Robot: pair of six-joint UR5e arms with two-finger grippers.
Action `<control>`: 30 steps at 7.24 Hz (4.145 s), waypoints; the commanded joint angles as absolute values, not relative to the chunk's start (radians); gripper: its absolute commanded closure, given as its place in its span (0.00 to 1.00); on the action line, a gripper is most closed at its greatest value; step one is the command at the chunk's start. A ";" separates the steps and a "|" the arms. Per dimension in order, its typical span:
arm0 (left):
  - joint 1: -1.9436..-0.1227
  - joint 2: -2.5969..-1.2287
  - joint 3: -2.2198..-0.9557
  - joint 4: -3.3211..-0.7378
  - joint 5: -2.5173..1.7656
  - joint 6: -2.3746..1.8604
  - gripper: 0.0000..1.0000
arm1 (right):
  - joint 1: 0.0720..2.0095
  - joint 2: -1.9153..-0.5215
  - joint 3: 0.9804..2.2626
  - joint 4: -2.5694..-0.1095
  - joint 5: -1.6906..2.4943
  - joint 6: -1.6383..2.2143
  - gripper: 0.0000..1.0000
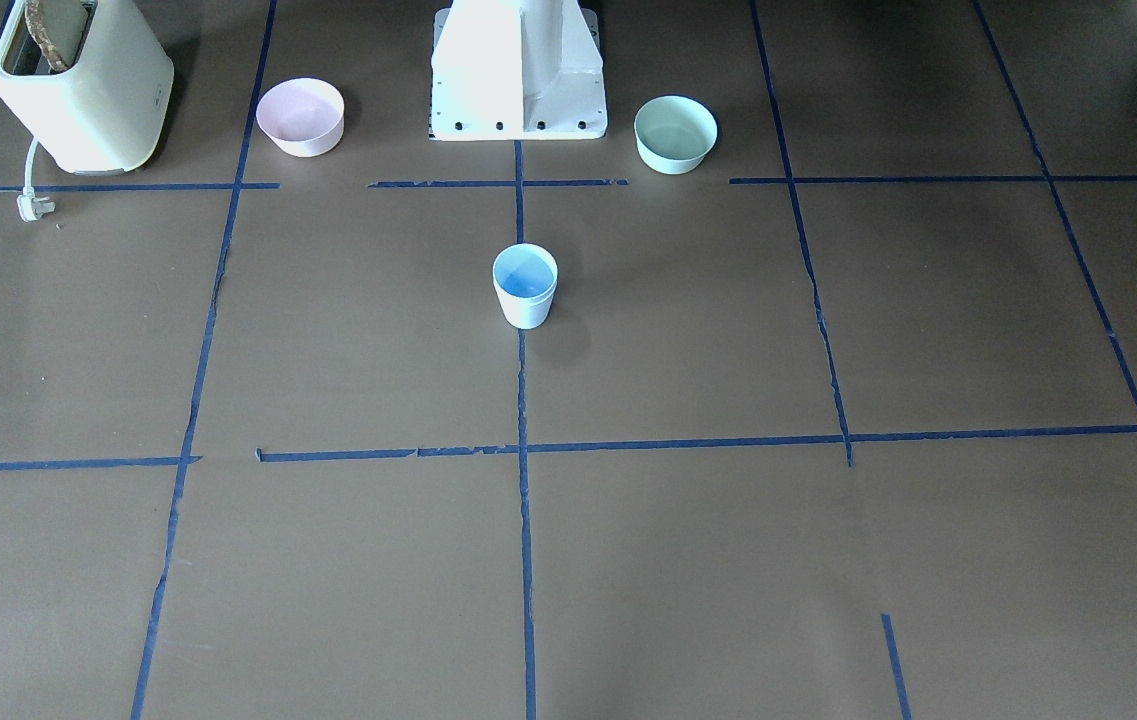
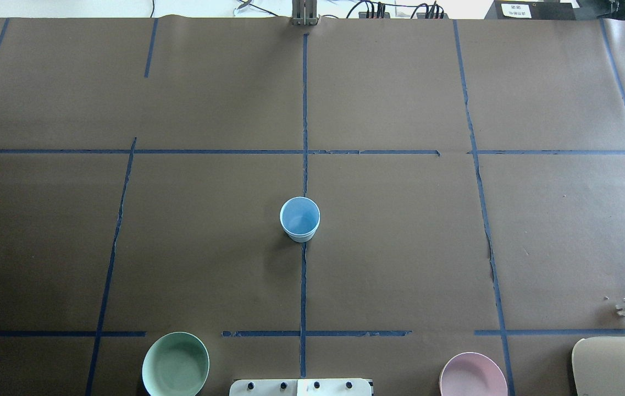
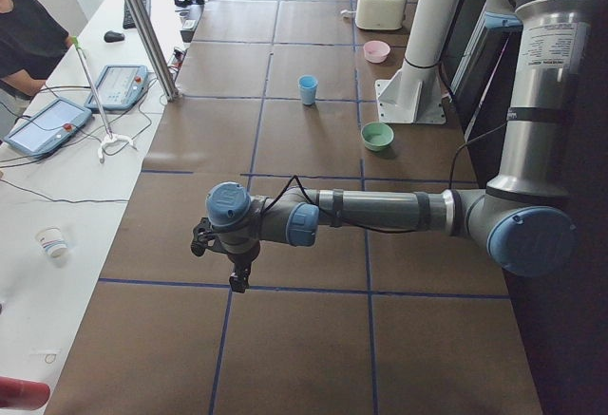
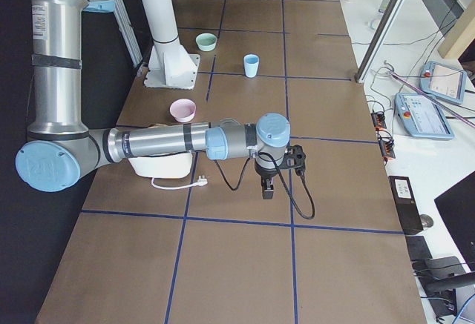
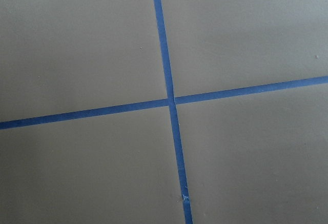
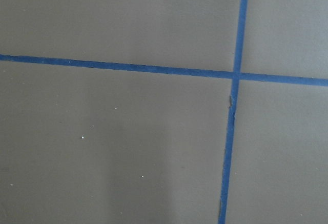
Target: Stack blue cups with both arms
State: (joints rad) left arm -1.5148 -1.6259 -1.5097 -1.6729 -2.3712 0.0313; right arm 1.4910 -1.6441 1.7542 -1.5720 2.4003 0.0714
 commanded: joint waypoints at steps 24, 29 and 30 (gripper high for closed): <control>-1.592 -1.583 -1.555 -1.574 -2.355 0.106 0.00 | 1.603 -1.655 1.600 -1.508 2.405 0.034 0.00; -1.592 -1.583 -1.554 -1.577 -2.359 0.106 0.00 | 1.603 -1.655 1.600 -1.508 2.404 0.034 0.00; -1.592 -1.582 -1.552 -1.578 -2.364 0.104 0.00 | 1.603 -1.652 1.600 -1.508 2.402 0.034 0.00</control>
State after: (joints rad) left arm -1.5923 -1.5826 -1.5540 -1.5771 -2.3592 0.1055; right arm 1.6030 -1.6544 1.5999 -1.5079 2.4034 0.0337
